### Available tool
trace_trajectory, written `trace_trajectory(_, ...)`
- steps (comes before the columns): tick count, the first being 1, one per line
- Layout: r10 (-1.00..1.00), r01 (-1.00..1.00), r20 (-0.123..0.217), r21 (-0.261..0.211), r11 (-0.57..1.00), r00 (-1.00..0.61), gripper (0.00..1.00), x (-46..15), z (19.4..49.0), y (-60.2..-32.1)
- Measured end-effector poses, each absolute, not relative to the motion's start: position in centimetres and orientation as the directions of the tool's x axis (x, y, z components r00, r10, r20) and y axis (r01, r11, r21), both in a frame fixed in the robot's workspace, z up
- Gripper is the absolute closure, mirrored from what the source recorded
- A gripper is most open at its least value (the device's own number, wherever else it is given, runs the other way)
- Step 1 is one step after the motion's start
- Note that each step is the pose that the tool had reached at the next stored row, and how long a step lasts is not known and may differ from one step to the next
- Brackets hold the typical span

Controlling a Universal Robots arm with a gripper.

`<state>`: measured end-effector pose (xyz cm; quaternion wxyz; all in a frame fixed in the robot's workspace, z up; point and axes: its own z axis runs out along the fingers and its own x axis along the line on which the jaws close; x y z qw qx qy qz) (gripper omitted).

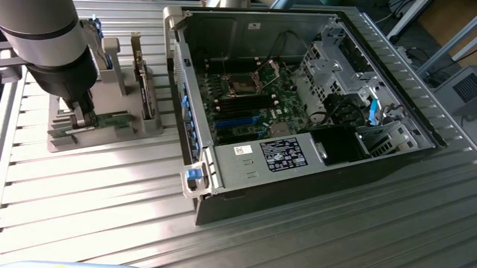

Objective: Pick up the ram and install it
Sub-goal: 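Pick up the ram and move it above insertion slot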

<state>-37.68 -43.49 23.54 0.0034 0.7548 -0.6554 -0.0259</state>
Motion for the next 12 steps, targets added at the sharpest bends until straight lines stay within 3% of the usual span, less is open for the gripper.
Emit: trace_trajectory(12, -0.99, -0.989, -0.035, 0.039, -0.141, 0.14, 0.87, -37.7, 25.7, -43.5)
